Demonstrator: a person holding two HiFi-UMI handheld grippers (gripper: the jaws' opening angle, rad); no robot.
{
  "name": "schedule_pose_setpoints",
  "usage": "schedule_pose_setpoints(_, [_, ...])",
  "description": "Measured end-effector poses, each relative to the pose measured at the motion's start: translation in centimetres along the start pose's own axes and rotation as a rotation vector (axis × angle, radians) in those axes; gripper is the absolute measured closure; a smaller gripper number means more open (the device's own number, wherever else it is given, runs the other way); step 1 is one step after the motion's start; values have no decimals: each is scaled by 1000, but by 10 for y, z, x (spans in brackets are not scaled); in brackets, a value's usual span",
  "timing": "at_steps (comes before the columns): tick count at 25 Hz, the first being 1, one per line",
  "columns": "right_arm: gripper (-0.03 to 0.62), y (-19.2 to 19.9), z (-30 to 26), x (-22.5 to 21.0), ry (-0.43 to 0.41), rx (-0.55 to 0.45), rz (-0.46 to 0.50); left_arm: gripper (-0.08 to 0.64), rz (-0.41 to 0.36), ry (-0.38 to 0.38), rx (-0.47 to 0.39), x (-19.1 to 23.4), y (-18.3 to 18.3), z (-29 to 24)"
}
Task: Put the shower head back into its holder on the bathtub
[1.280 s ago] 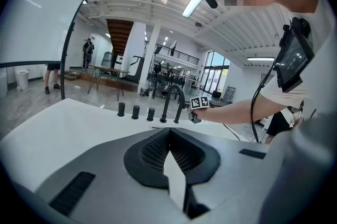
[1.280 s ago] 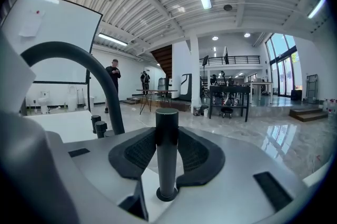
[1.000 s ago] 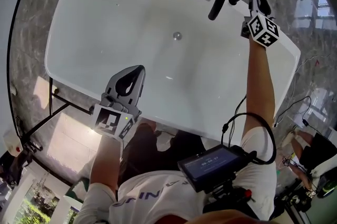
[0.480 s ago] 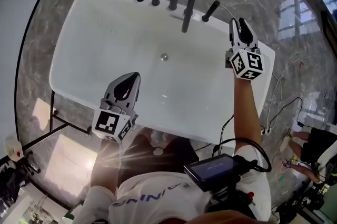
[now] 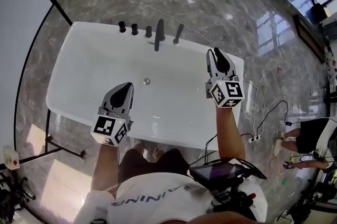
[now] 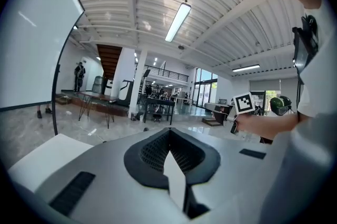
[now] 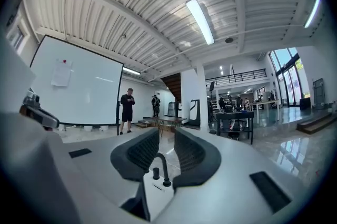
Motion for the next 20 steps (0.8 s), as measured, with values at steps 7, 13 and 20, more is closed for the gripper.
schedule_pose_setpoints(7, [502,-39,66,15,-47,-32,13,546,-21,37,-58,-47,-22,9])
schedule_pose_setpoints(13, [502,-57,94,14,-35,-66,-23,546,-33,59,-70,-67,-30,8])
schedule_pose_setpoints(20, [518,-90,142,33,-64,-87,-2,546,-85,76,-97,-97,-64,21])
Point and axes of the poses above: the fingertips, and each gripper's own axes: z backward along the fingers, x to its left, y out of its underside, the point moved 10 cm from there along z, backward along the fingers, and after that the axes turned 2 degrees about -x, right-handed, at the moved point
